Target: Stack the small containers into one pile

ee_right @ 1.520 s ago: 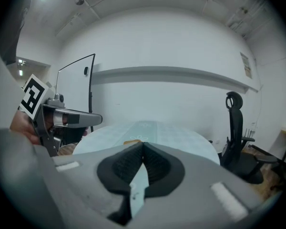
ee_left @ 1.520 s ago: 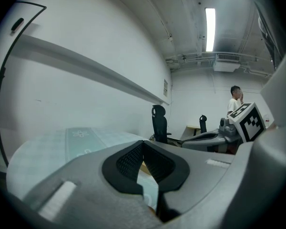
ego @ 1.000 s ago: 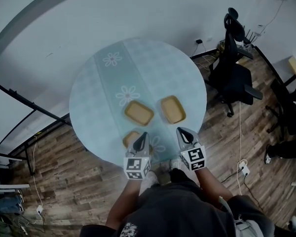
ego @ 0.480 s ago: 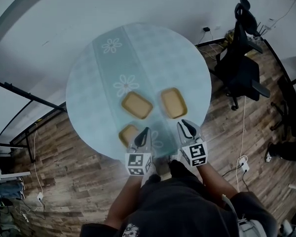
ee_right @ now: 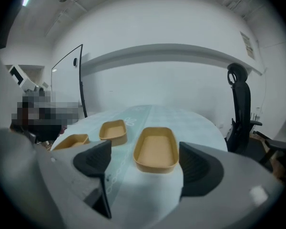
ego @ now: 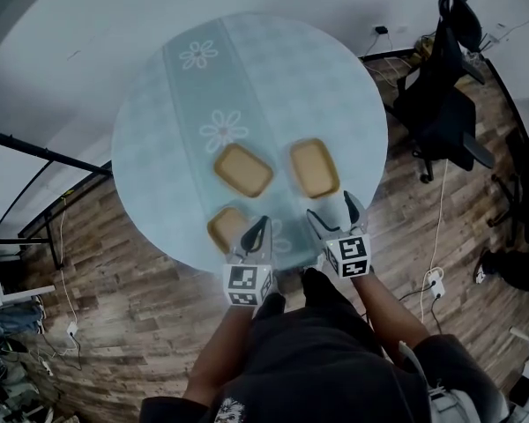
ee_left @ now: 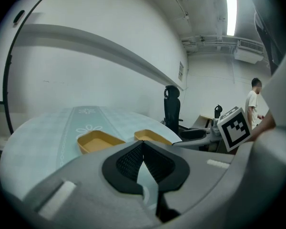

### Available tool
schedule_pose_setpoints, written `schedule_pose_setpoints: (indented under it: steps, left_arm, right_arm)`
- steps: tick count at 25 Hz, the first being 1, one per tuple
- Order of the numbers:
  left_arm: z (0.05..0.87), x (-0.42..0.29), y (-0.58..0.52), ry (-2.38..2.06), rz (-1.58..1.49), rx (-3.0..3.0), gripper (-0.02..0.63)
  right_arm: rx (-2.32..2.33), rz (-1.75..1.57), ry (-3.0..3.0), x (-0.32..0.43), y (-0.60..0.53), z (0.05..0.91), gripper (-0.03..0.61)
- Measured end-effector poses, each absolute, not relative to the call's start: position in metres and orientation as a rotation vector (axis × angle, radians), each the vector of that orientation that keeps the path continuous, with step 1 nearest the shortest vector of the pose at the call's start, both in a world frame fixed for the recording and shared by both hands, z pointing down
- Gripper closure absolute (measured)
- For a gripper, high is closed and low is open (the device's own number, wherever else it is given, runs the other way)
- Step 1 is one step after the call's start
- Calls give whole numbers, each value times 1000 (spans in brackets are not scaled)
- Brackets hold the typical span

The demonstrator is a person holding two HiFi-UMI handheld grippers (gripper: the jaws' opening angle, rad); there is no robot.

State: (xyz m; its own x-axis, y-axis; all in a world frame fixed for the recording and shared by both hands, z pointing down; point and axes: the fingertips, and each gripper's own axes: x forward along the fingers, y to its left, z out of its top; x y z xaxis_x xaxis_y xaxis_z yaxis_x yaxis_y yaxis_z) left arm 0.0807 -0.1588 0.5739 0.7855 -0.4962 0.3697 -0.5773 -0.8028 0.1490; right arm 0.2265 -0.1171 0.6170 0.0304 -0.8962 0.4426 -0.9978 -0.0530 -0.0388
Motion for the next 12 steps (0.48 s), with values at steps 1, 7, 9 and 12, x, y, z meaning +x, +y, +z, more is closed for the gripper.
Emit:
schedule_pose_setpoints:
  steps: [1,7,9,12]
  left_arm:
    - [576,82,-159,-836,466,2718,609]
    - [588,87,-163,-845,489,2692,609]
    - [592,85,-164,-853,502,2680,609]
    - [597,83,-169,-867,517,2661,609]
  right_arm:
    - [2023,535,-1930,229,-119,624,127]
    - [1965,720,-1869,240,-133,675,6]
    - [1944,746,-1851,241,-138,687,-9]
    - [1930,763,-1819,248,-147,698,-9]
